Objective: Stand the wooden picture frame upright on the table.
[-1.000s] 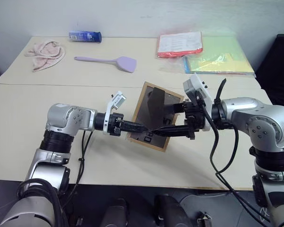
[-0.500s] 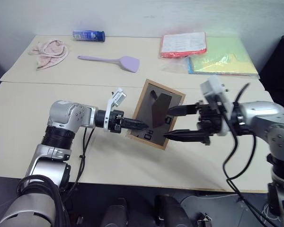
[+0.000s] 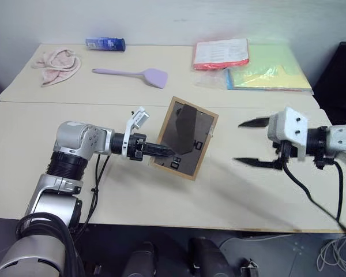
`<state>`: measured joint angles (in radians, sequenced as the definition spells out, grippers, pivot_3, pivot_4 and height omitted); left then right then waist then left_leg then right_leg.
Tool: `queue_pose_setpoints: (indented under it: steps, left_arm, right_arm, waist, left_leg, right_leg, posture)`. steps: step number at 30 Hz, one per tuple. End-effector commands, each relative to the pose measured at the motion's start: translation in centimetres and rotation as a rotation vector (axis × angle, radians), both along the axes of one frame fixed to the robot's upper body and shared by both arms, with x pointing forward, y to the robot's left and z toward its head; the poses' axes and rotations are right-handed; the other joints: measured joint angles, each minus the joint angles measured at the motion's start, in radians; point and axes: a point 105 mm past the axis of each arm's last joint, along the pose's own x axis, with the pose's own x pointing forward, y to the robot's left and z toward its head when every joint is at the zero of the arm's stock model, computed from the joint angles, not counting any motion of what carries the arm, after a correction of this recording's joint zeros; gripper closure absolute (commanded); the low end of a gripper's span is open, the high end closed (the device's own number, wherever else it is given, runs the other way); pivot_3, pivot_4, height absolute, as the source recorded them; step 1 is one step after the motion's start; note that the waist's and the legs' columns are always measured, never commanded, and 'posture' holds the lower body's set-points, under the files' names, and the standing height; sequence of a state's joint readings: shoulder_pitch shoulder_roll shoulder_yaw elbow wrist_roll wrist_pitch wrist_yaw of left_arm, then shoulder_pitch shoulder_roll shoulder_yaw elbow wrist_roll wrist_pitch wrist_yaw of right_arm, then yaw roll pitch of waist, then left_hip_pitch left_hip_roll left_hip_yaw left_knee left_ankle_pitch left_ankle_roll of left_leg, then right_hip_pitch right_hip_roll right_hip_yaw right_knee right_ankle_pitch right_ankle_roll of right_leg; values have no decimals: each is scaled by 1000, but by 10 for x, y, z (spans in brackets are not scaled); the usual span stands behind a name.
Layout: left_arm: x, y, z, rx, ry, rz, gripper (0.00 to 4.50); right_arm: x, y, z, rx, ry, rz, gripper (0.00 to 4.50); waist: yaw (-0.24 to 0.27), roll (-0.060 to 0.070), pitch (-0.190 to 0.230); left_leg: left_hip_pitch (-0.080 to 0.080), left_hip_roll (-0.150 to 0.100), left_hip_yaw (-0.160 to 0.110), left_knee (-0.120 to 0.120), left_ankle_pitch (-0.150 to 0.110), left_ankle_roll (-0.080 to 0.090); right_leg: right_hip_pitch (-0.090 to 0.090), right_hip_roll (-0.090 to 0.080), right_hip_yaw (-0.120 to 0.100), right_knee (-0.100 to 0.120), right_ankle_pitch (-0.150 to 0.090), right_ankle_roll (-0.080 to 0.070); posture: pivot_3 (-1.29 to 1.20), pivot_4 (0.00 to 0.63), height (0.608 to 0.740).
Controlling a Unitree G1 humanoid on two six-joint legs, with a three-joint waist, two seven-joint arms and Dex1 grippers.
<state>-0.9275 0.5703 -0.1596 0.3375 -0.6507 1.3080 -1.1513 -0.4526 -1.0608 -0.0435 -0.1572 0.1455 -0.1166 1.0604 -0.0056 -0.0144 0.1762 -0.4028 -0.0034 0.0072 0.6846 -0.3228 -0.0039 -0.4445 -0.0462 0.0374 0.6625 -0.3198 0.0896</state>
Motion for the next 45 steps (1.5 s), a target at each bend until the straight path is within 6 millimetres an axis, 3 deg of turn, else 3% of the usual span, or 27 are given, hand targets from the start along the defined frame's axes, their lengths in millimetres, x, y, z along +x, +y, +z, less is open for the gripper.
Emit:
queue_pose_setpoints:
  steps: [1, 4, 6, 15, 18, 25, 27, 31, 34, 39, 41, 44, 45]
  left_arm:
    - [-3, 0, 28, -83, -42, -35, 3220]
    - [-5, -3, 33, -108, -19, -45, 3220]
    - [-7, -5, 36, -126, -2, -57, 3220]
    - [-14, -5, 35, -107, 18, -76, 3220]
    - [-13, -4, 34, -100, 19, -71, 3220]
    - [-12, -4, 36, -111, 24, -67, 3220]
    - [-11, -4, 36, -114, 26, -66, 3220]
    - [-11, -3, 36, -115, 22, -60, 3220]
    - [-11, 7, 34, -102, -21, -40, 2255]
    - [-16, 45, 51, -129, -114, 46, 695]
    - [-27, 68, 62, -126, -183, 84, 55]
    - [-51, 90, 73, -84, -300, 82, 0]
    - [-62, 95, 78, -75, -362, 70, 0]
  right_arm:
    - [-2, 13, 7, -137, -353, 184, 0]
    - [1, 29, -13, -264, -593, 327, 0]
    - [3, 39, -19, -252, -676, 374, 0]
    - [26, 68, 1, -117, -989, 360, 0]
    - [23, 73, 10, -71, -1077, 379, 594]
    - [24, 82, 1, -79, -1117, 440, 2889]
    - [23, 85, -1, -72, -1125, 457, 3130]
    - [23, 85, -3, -58, -1122, 460, 3187]
    - [25, 82, -2, -31, -1093, 450, 3230]
    - [27, 77, 1, 30, -1017, 436, 3261]
    - [29, 75, 4, 73, -972, 421, 3261]
    - [33, 75, 0, 182, -815, 402, 3261]
    - [38, 77, -8, 243, -677, 355, 3261]
  waist:
    - [-6, 0, 0]
    - [-10, 0, 0]
    - [-17, 0, 0]
    - [-26, 0, 0]
    - [-27, 0, 0]
    - [-28, 0, 0]
    - [-29, 0, 0]
    - [-34, 0, 0]
    - [-40, 0, 0]
    - [-60, 0, 0]
    - [-71, 0, 0]
    - [-85, 0, 0]
    - [-85, 0, 0]
  left_leg:
    - [0, 0, 0, 0, 0, 0]
    - [1, 1, 1, 0, 0, -1]
    - [1, 1, 1, 0, 0, -1]
    - [2, 1, 1, 0, 2, -4]
    - [2, 0, 1, 0, 2, -4]
    - [2, 0, 2, 0, 2, -4]
    - [2, 0, 1, 0, 2, -4]
    - [2, 0, 2, 0, 3, -5]
    - [3, 0, 2, 0, 3, -5]
    - [4, 0, 2, -1, 3, -5]
    - [5, 1, 2, -2, 3, -5]
    - [5, 1, 2, -2, 3, -5]
    - [6, 1, 2, -3, 3, -5]
  right_leg:
    - [0, 0, 0, 0, 0, 0]
    - [0, 0, 2, 1, 0, 0]
    - [0, 0, 3, 2, 0, 0]
    - [-2, 1, 4, 10, -1, -1]
    - [-2, 1, 5, 10, -1, -1]
    - [-2, 1, 5, 10, -1, -1]
    - [-2, 2, 5, 11, -1, -1]
    - [-2, 2, 5, 11, -1, -1]
    - [-2, 2, 5, 11, -1, -1]
    - [-2, 2, 7, 12, -1, -1]
    - [-2, 2, 7, 12, -1, -2]
    - [-2, 2, 7, 12, -1, -2]
    - [-1, 2, 8, 10, -1, -2]
  posture:
    - [0, 150, 740]
    - [0, 150, 740]
    - [0, 150, 740]
    - [0, 150, 740]
    - [0, 150, 740]
    - [0, 150, 740]
    - [0, 150, 740]
    - [0, 150, 740]
    - [0, 150, 740]
    - [0, 150, 740]
    - [0, 150, 740]
    - [0, 150, 740]
    - [0, 150, 740]
